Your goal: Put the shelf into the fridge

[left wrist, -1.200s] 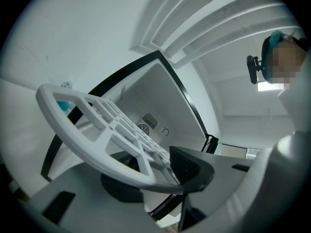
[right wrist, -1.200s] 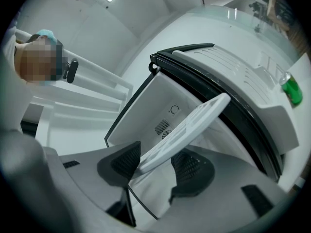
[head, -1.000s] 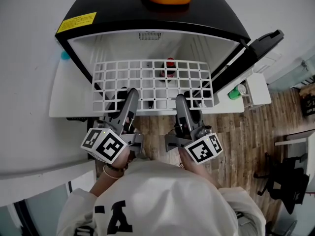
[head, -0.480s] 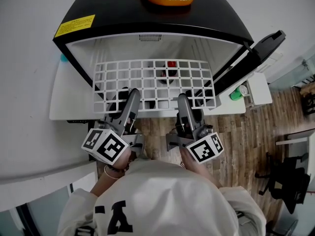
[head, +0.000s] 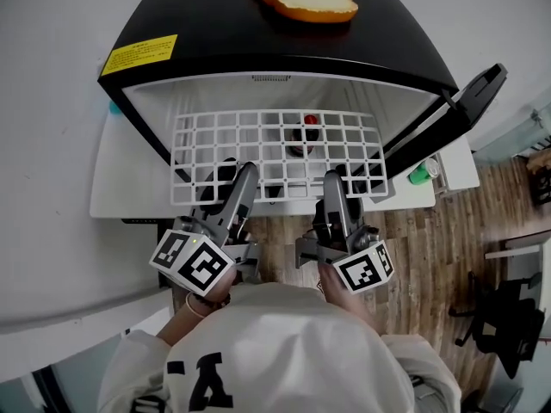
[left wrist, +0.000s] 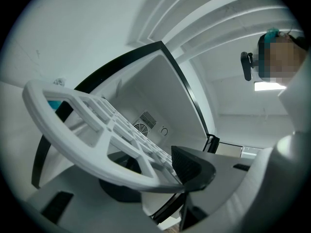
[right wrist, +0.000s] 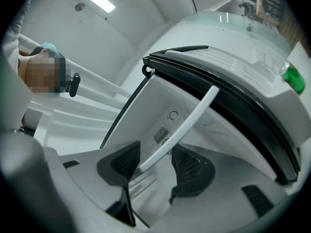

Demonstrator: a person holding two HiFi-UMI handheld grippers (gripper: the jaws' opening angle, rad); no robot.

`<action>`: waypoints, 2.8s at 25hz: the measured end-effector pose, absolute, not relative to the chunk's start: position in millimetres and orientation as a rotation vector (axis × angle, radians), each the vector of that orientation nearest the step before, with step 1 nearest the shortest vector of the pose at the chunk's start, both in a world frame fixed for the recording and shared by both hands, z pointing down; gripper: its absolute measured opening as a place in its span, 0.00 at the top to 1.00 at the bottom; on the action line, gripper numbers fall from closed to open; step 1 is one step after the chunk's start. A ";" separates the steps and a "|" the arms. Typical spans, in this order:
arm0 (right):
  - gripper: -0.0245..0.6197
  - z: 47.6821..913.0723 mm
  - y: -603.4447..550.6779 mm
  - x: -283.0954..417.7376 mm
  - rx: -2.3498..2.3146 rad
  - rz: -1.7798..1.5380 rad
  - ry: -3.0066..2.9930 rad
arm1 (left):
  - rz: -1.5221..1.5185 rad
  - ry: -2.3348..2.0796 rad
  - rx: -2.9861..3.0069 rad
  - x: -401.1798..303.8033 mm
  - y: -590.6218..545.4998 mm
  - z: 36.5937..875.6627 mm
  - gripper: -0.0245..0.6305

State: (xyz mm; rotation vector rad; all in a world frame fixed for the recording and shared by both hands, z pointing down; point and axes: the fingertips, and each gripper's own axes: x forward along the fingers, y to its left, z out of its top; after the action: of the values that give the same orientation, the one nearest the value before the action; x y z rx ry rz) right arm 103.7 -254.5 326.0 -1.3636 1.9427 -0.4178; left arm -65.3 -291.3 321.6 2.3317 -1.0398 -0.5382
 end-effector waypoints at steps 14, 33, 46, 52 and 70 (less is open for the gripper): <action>0.63 324.9 -255.9 101.5 -1.340 -0.412 2.011 | -0.582 -1.117 2.303 -67.2 -290.9 321.5 0.70; 0.62 319.8 -269.2 102.6 -1.304 -0.444 2.036 | -0.530 -1.146 2.287 -65.7 -303.6 317.2 0.69; 0.62 317.9 -285.3 104.0 -1.292 -0.453 2.016 | -0.528 -1.123 2.292 -64.0 -320.0 315.1 0.68; 0.62 317.6 -293.0 104.8 -1.289 -0.456 2.014 | -0.525 -1.118 2.291 -63.3 -328.0 315.0 0.68; 0.61 315.4 -302.2 105.7 -1.281 -0.466 2.012 | -0.513 -1.118 2.288 -61.8 -336.4 313.4 0.67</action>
State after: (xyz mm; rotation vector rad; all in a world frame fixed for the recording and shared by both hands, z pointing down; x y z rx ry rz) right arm 105.7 -302.2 315.4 -1.2810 2.0118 -0.4660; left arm -61.8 -336.4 313.4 2.2877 -1.1180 -0.5134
